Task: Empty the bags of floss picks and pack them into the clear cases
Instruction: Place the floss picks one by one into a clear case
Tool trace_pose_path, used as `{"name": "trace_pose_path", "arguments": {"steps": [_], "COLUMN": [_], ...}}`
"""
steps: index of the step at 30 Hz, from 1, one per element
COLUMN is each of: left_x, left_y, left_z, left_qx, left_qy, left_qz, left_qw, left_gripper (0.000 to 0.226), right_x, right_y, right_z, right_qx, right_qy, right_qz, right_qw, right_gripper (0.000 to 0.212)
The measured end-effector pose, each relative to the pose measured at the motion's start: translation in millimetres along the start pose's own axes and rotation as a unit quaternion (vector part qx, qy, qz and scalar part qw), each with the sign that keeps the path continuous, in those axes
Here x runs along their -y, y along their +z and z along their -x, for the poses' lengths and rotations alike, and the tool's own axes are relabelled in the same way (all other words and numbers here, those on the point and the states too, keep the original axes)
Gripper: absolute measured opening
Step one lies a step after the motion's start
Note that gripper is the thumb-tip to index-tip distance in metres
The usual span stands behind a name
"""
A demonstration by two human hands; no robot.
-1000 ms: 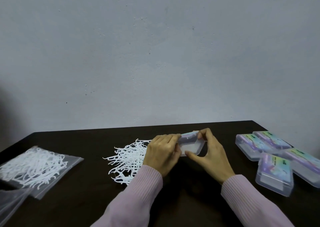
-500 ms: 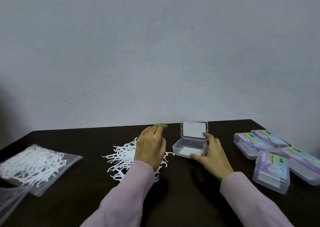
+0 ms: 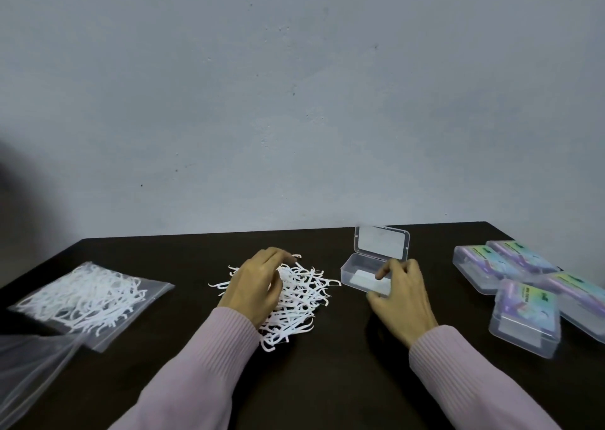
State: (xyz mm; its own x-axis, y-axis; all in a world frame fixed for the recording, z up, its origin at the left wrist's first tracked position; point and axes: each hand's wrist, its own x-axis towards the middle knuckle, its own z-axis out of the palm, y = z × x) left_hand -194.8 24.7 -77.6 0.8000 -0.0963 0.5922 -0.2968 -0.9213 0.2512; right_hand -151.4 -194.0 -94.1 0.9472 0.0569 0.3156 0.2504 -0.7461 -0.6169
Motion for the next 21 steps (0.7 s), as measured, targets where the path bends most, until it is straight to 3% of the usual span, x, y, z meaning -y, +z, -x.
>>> {"name": "trace_pose_path", "arguments": {"steps": [3,6,9,12,16,21], "left_x": [12.2,21.8,27.7,35.6,43.9,46.9], "left_y": [-6.9,-15.1,-21.6,-27.6,-31.8,-30.1], "left_z": [7.1,12.5,16.1,20.2,22.7,20.4], "left_qx": [0.022,0.054,0.111,0.165,0.239,0.224], "left_qy": [-0.026,-0.035,-0.026,-0.023,-0.026,-0.004], "left_qz": [0.005,0.014,0.014,0.024,0.027,0.007], "left_qw": [0.999,0.998,0.993,0.986,0.97,0.975], "left_gripper": [0.027,0.022,0.021,0.038,0.052,0.047], "right_x": [8.5,20.4,31.7,39.6,49.9,58.3], "right_y": [3.8,5.6,8.9,16.7,31.3,39.6], "right_z": [6.9,13.7,21.1,20.2,14.8,6.2], "right_qx": [-0.025,-0.031,0.03,0.1,0.156,0.158], "right_qy": [-0.05,-0.158,-0.246,-0.315,-0.345,-0.363], "right_qz": [0.037,0.061,0.04,0.068,0.099,0.119], "right_qw": [0.998,0.985,0.968,0.942,0.92,0.91], "right_gripper": [0.027,0.02,0.018,0.036,0.047,0.043]}}
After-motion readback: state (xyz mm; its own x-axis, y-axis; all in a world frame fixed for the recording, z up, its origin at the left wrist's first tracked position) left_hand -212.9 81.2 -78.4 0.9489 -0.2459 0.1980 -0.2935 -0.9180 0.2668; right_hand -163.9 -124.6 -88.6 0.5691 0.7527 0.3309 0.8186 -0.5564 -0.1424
